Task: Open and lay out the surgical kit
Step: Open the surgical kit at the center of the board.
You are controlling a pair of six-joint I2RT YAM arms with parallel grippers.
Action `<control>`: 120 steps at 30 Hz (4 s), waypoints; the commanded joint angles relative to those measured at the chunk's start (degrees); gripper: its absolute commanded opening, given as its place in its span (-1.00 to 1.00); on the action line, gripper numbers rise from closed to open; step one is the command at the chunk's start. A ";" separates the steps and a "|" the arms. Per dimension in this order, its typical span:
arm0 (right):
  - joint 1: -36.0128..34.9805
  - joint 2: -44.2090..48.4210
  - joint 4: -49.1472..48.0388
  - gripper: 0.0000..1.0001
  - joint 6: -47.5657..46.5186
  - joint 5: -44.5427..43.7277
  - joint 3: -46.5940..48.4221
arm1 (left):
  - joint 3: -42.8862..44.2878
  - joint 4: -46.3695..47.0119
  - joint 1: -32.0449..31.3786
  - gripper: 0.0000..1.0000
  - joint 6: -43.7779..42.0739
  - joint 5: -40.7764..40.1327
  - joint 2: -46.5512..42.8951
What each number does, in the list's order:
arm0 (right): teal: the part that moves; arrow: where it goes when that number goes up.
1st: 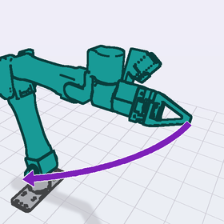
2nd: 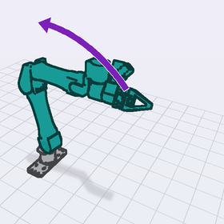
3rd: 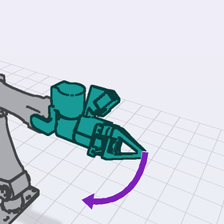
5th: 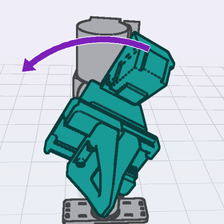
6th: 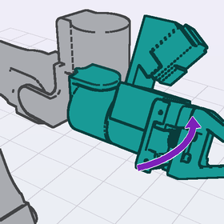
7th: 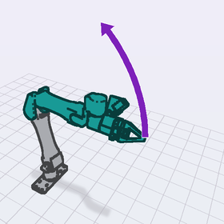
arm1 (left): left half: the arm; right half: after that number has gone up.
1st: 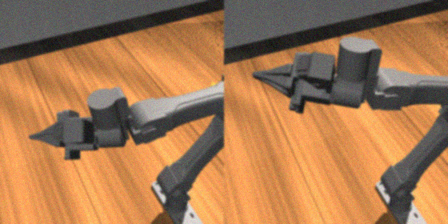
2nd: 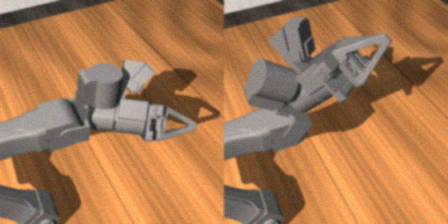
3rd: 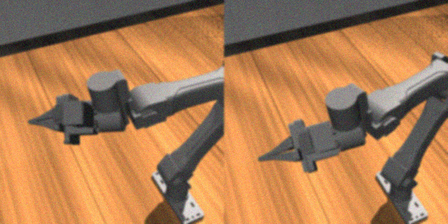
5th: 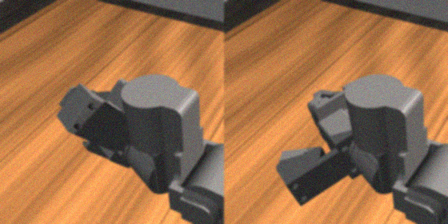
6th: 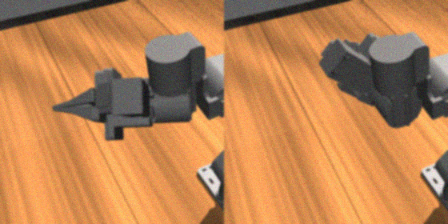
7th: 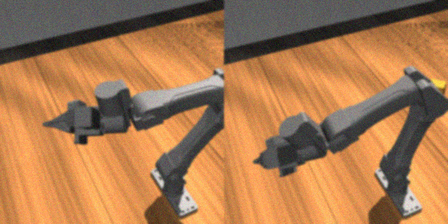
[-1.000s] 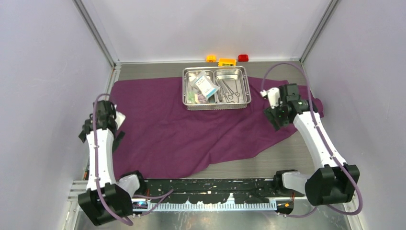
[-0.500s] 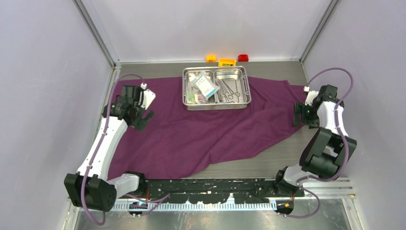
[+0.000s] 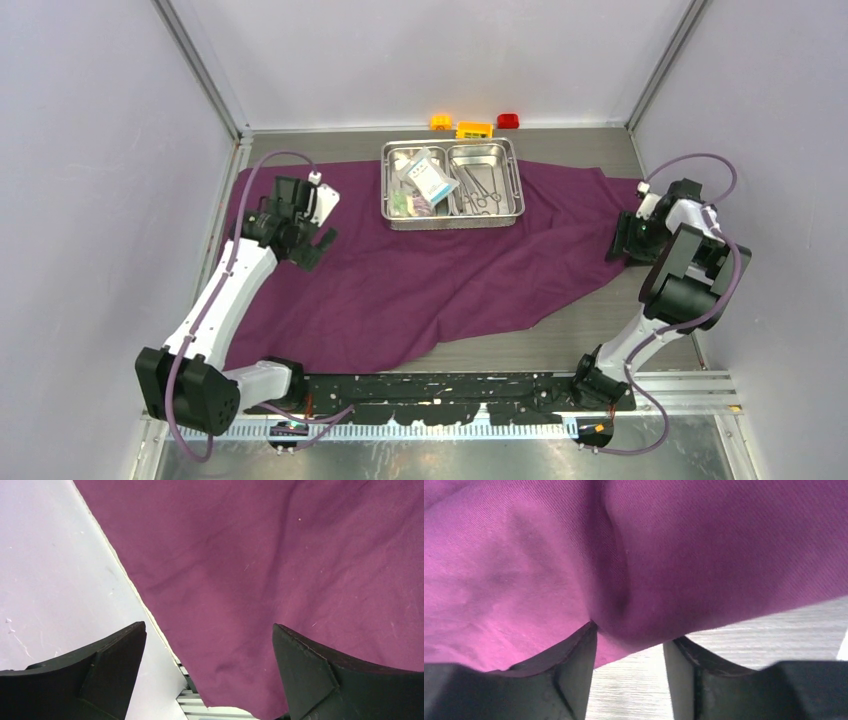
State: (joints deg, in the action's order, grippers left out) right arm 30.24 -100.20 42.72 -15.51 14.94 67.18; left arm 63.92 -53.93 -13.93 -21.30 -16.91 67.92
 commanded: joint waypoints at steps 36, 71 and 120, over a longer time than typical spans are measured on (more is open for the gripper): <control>-29.71 -17.47 5.22 -0.75 2.89 -19.99 37.49 | 1.84 1.29 -3.29 0.99 -2.56 -5.41 -0.08; -6.29 -17.02 4.09 0.24 13.24 4.02 36.68 | 0.26 11.51 -3.69 1.00 -5.04 -1.00 7.21; -1.70 -4.46 30.40 -0.99 1.21 -3.33 42.38 | 0.78 7.56 -5.71 0.99 -4.89 -1.02 4.20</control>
State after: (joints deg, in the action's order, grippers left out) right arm 26.41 -111.15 60.07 -5.91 19.07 106.37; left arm 63.64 -45.47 -18.79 -25.98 -18.92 75.07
